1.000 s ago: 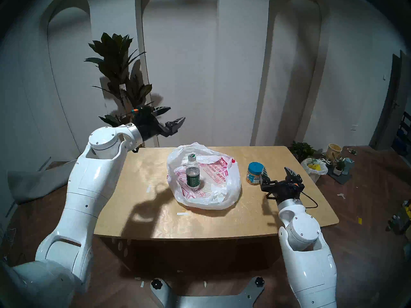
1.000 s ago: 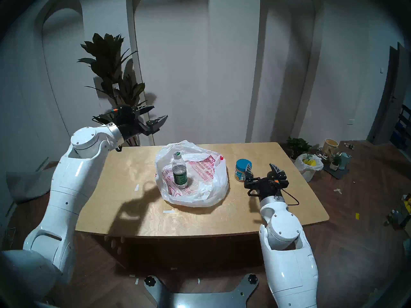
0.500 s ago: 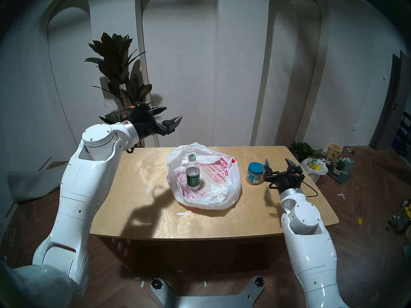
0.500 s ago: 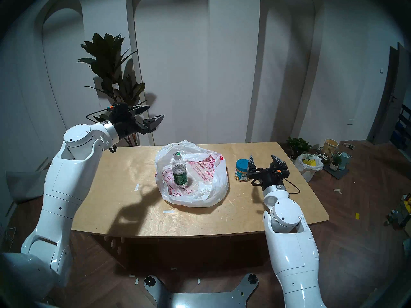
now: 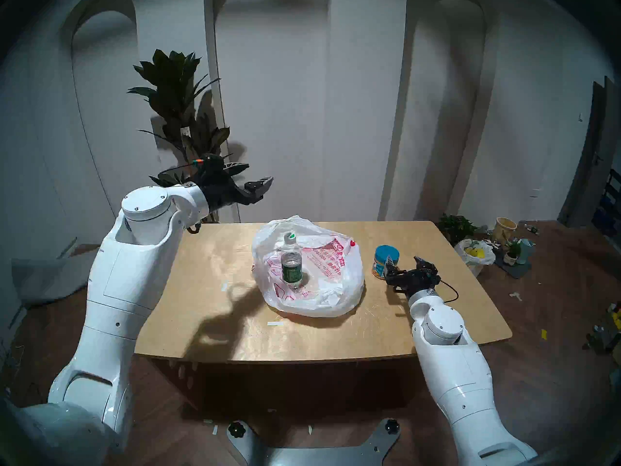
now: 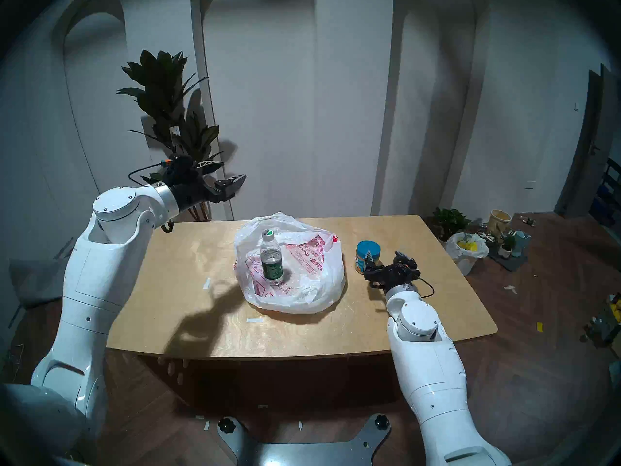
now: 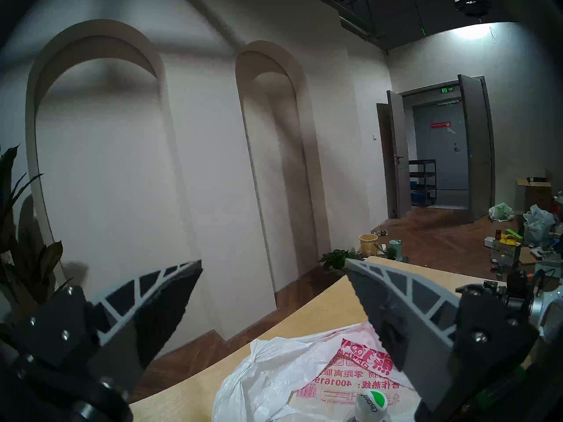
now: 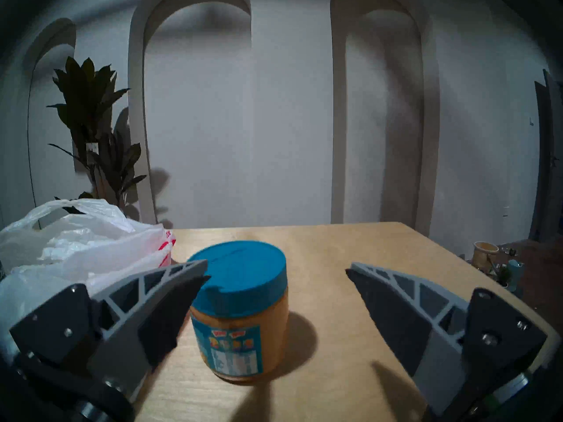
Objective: Bag the groceries: heavy items first, fragile items on top
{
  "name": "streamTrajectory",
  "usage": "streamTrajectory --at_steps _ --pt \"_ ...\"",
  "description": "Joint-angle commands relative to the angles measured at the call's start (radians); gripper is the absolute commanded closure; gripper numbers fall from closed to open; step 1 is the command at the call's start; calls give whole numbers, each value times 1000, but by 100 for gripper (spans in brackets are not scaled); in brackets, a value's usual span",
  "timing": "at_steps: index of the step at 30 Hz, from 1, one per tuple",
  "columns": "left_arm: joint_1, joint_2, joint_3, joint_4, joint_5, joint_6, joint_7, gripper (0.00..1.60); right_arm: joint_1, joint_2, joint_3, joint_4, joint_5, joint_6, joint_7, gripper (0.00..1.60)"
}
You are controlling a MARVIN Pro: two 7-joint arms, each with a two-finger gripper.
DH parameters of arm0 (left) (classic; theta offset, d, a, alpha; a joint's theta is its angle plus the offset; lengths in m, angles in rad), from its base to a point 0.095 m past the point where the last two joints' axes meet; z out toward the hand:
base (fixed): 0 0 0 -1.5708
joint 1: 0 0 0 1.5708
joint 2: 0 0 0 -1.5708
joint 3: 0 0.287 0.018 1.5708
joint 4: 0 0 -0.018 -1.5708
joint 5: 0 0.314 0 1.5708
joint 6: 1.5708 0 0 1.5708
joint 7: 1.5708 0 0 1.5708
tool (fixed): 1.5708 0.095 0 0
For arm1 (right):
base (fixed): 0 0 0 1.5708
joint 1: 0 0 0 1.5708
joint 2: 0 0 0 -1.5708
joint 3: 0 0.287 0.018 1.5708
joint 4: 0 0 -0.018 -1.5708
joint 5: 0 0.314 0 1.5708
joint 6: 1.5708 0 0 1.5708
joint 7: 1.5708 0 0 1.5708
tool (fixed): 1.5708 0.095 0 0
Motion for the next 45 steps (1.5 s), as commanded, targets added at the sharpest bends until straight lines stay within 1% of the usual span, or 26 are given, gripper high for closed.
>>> streamTrajectory --at_steps 1,4,6,7,8,9,10,11,13,14,18,22,23,27,28,29,32,33,34,35,36,37,41,42,44,45 --pt "-10 -2 -8 -32 0 7 12 0 107 12 -19 70 -8 -26 21 0" --pt "-8 -1 -8 -38 -1 15 18 0 145 11 -26 120 -6 -43 27 0" --pt "-7 -2 -9 -41 -1 17 24 0 155 14 -29 138 -6 -55 35 0" --pt "-6 -2 -10 -41 -1 17 27 0 167 14 -32 157 -4 -61 41 0" --pt "-5 -2 -11 -43 -2 19 29 0 196 13 -36 197 -4 -74 46 0" --pt "-4 -2 -12 -45 -2 20 32 0 180 11 -35 176 -1 -77 48 0" --pt "-3 -1 -13 -47 -3 21 34 0 216 9 -41 215 -1 -86 53 0" --pt "-1 -1 -14 -47 -3 22 35 0 200 6 -40 189 -1 -85 51 0" --pt "2 1 -15 -49 -4 23 38 0 242 3 -48 236 -3 -97 56 0" --pt "2 1 -15 -49 -4 24 39 0 241 1 -49 235 -3 -100 56 0" --pt "3 0 -13 -46 -4 19 45 0 291 0 -61 323 -9 -126 69 0" --pt "0 -3 -9 -41 -4 13 50 0 322 -6 -66 395 -11 -150 76 0" --pt "0 -3 -9 -40 -4 11 51 0 343 -7 -70 430 -13 -160 78 0" --pt "-2 -4 -8 -37 -4 7 57 0 371 -12 -72 480 -18 -174 79 0" --pt "-2 -4 -8 -36 -4 6 59 0 393 -14 -75 513 -19 -181 82 0" --pt "-2 -4 -9 -35 -4 5 61 0 380 -14 -74 492 -21 -177 81 0" --pt "-1 -4 -9 -33 -5 4 64 0 427 -16 -80 550 -26 -185 85 0" --pt "-1 -4 -9 -33 -5 4 65 0 406 -15 -77 519 -28 -178 81 0" --pt "-2 -4 -9 -32 -5 5 66 0 447 -16 -81 569 -29 -183 84 0" --pt "-2 -4 -9 -31 -6 5 67 0 431 -16 -78 544 -31 -178 82 0" --pt "-2 -4 -9 -31 -6 4 68 0 455 -16 -81 575 -33 -180 84 0" --pt "-2 -4 -8 -31 -6 4 68 0 454 -16 -79 572 -35 -175 81 0" --pt "-1 -4 -8 -31 -7 4 71 0 500 -22 -73 634 -34 -154 74 0" --pt "-1 -4 -8 -31 -7 4 72 0 495 -22 -74 626 -39 -144 70 0" --pt "-1 -4 -7 -31 -8 3 73 0 519 -26 -76 657 -43 -135 66 0" --pt "-1 -4 -7 -31 -8 3 73 0 545 -29 -75 694 -39 -137 67 0"
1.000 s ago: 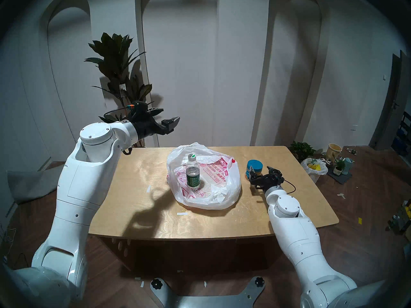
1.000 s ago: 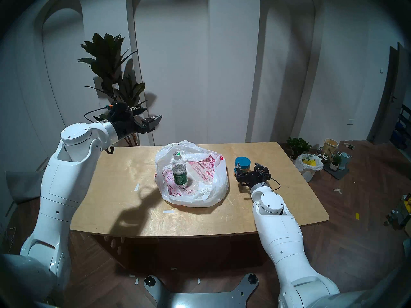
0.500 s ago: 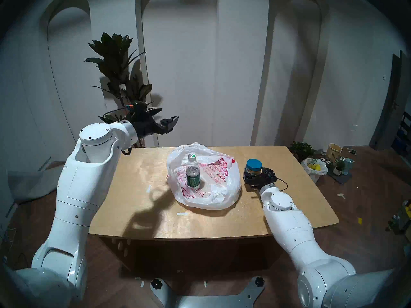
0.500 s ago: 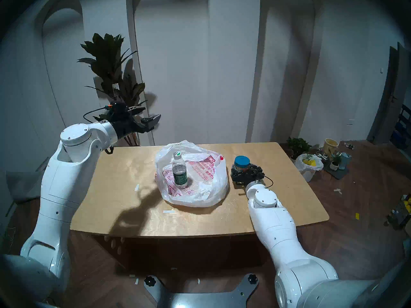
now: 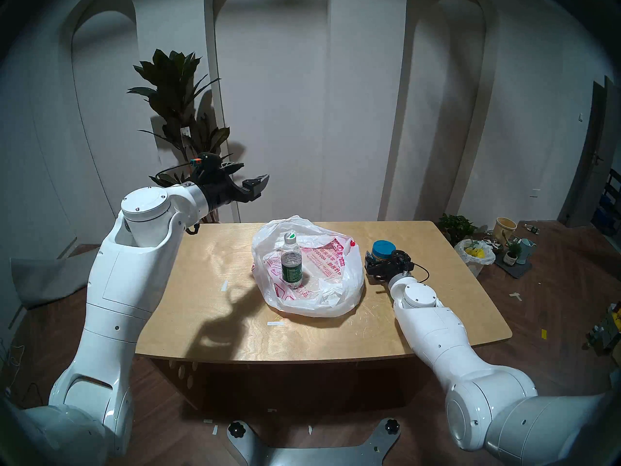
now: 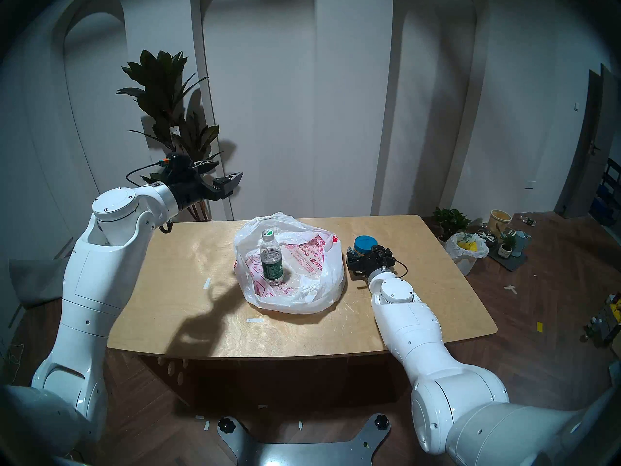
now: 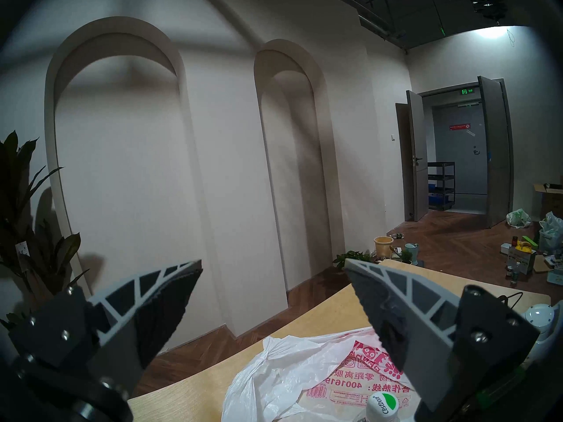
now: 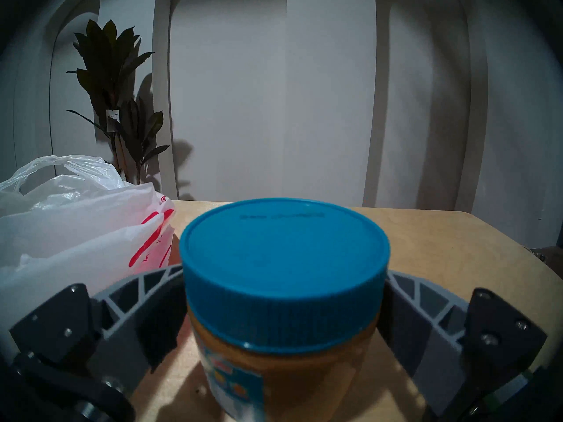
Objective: Bag the groceries: heavy items first, fragile items on top
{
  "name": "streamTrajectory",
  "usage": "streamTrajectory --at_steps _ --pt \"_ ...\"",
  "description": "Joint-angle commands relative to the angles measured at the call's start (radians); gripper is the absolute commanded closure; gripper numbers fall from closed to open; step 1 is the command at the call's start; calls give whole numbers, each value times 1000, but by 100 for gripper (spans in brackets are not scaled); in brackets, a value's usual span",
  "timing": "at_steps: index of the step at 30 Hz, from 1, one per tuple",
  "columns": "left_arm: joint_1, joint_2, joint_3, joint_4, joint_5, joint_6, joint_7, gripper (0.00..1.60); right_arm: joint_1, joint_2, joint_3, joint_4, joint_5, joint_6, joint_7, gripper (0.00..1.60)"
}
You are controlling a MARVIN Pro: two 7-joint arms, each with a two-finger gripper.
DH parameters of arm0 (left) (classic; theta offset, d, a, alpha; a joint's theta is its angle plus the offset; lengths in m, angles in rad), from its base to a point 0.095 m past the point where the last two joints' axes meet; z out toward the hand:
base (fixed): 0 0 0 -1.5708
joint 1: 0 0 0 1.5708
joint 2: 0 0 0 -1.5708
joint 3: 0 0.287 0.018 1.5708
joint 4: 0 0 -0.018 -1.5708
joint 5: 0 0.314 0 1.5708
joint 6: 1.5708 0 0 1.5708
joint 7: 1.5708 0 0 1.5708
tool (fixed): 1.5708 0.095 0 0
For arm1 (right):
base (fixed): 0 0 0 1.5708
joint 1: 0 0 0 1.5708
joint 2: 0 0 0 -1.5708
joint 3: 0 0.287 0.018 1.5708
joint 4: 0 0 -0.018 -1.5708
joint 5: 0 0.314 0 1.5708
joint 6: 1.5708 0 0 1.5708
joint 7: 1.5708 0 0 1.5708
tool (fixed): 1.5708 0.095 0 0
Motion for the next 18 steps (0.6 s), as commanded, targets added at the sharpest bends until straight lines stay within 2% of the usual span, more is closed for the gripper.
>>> streamTrajectory --at_steps 1,2,3,4,5,6,10,18 --pt "-16 1 -2 -10 1 -10 -3 0 114 -18 11 57 6 24 -18 0" --pt "-16 1 -2 -10 1 -11 -2 0 115 -19 9 62 3 27 -21 68" --pt "-16 1 -2 -9 0 -11 -2 0 140 -27 15 103 9 21 -25 95" --pt "-16 2 -2 -9 0 -11 -2 0 134 -29 19 98 13 18 -26 95" --pt "-16 2 -2 -9 0 -12 -2 0 143 -31 21 114 14 11 -25 160" --pt "-17 2 -1 -9 0 -12 -1 0 169 -35 23 154 17 1 -23 160" --pt "-17 3 -1 -9 -1 -14 -1 0 183 -40 30 181 27 -46 -15 160" --pt "-15 2 -2 -9 -2 -12 0 0 222 -54 34 114 37 -95 5 160"
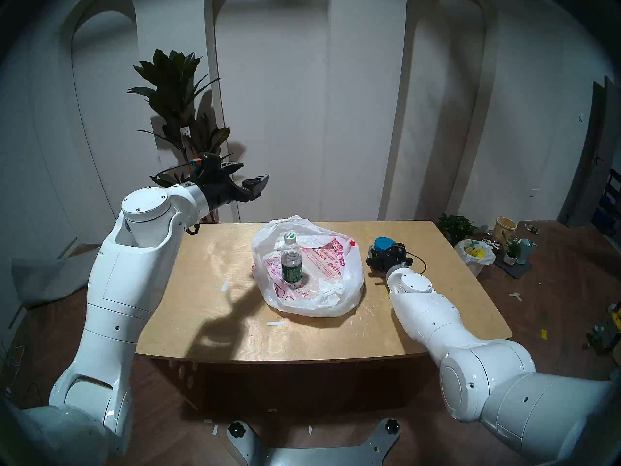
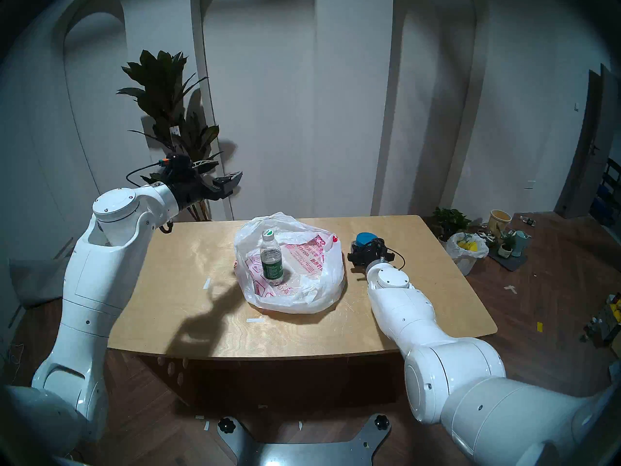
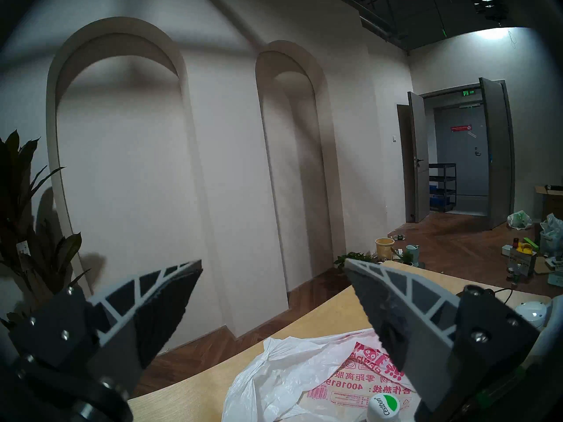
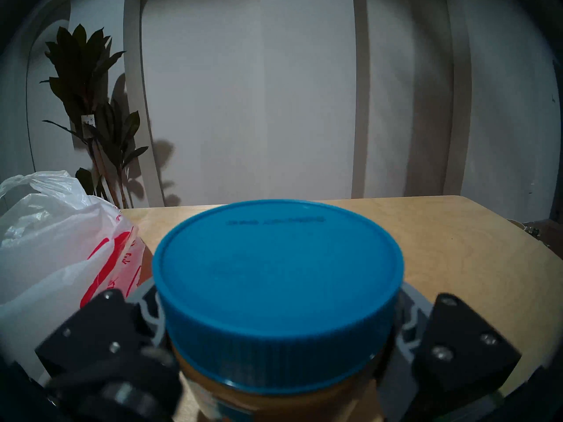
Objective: Bag the groceries: heavy items first, fragile items on top
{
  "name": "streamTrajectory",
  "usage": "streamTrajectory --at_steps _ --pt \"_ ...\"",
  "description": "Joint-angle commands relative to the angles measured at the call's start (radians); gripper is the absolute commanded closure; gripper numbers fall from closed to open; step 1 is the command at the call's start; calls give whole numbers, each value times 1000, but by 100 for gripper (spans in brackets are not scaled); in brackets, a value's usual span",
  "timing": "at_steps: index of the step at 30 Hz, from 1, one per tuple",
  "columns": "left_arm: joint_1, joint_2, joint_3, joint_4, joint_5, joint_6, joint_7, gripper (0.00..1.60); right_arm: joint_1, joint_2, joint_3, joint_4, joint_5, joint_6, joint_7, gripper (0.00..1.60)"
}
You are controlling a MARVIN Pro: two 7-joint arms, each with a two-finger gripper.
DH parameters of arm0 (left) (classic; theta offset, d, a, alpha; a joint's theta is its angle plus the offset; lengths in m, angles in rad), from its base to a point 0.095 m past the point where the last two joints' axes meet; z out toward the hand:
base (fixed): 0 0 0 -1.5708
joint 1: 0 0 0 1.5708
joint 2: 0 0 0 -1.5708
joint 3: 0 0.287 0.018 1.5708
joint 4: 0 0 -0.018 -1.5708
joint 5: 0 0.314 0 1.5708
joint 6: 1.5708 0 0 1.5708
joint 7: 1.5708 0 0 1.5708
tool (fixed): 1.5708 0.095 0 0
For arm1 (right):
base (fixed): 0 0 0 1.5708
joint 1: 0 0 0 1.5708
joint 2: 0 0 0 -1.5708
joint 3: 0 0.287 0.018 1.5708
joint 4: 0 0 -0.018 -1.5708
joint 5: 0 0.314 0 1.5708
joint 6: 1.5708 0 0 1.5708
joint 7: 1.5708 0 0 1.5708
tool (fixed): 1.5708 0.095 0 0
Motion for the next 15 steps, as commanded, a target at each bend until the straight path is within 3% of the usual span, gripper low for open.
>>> streamTrajectory --at_steps 1,9,15 --pt "-15 2 -3 -11 1 -7 -3 0 97 -25 0 -82 9 -65 21 160" --pt "-14 2 -3 -10 -1 -5 -2 0 140 -78 -11 -156 22 -125 64 160" --pt "-15 2 -3 -10 -2 -6 -3 0 162 -140 -54 -210 23 -120 103 160"
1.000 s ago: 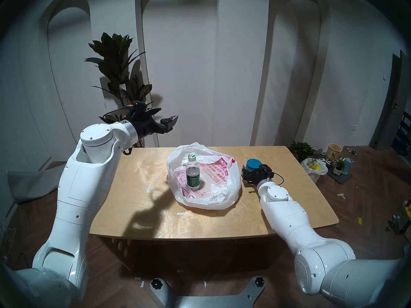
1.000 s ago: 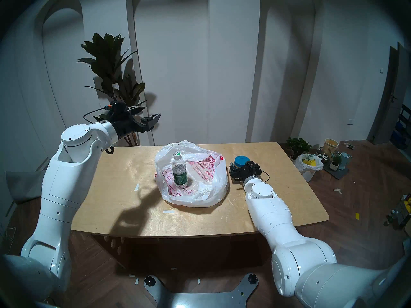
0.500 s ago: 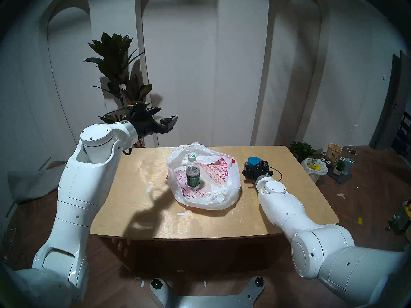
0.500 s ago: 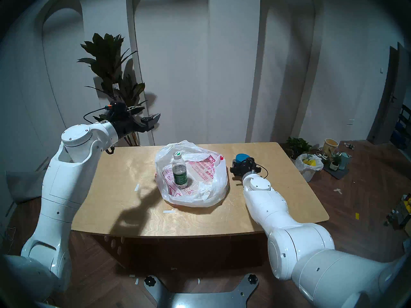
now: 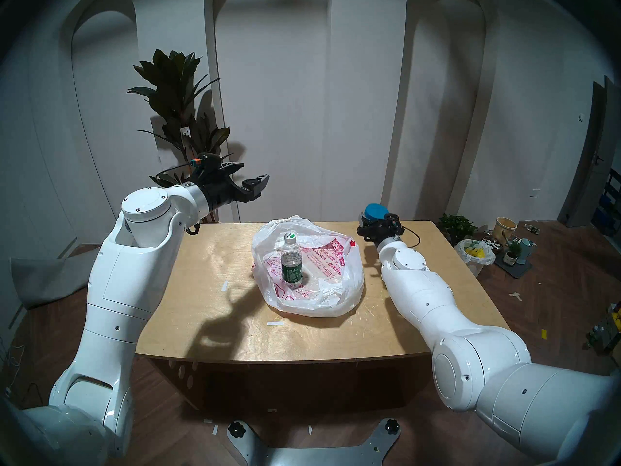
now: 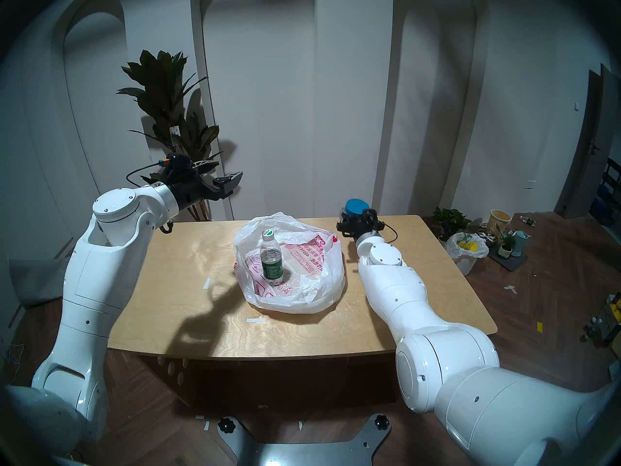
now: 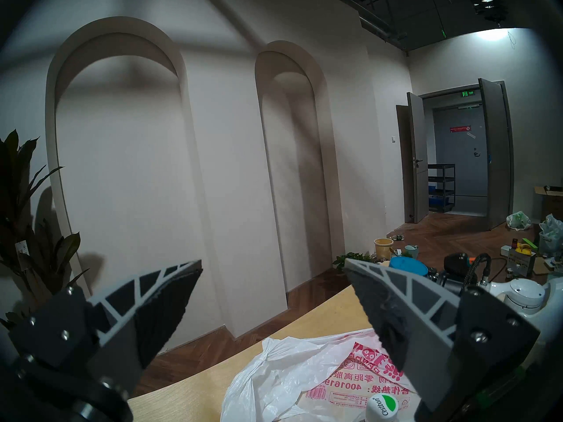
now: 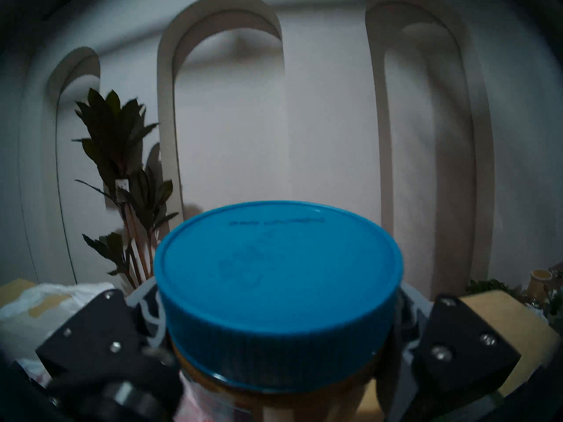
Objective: Bag the groceries: heavy items first, fragile items on top
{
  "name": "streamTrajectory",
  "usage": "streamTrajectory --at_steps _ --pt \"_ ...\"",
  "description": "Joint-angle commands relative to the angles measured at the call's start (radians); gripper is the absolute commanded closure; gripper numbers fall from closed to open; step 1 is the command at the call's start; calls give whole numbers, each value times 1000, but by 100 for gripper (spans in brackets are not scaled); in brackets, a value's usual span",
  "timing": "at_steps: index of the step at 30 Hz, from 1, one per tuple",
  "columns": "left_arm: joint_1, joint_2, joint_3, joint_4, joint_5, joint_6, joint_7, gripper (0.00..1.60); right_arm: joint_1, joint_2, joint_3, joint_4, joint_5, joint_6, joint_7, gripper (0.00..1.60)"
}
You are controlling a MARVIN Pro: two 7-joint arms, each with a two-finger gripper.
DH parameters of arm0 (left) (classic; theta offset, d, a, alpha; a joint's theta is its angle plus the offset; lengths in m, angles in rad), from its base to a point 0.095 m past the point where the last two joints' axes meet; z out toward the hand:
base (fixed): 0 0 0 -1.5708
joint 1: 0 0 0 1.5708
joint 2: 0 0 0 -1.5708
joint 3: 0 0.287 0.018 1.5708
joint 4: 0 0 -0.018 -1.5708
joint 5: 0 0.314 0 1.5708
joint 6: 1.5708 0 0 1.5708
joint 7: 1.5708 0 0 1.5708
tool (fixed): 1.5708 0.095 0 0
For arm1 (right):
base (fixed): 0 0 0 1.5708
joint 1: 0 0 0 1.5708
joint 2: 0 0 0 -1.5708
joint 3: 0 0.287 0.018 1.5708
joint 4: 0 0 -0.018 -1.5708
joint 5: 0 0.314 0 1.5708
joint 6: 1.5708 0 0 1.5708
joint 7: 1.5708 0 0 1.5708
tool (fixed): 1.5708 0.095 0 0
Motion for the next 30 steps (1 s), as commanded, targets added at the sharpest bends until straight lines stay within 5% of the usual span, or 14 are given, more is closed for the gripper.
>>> streamTrajectory --at_steps 1,11,30 --pt "-16 3 -3 -11 2 -7 -2 0 77 -96 -41 -97 4 -40 46 160" --pt "-17 4 -1 -11 3 -11 -4 0 -29 -181 -121 -115 5 -29 84 160" --pt "-19 5 0 -8 6 -19 -8 0 -175 -140 -131 -161 -43 28 -59 160"
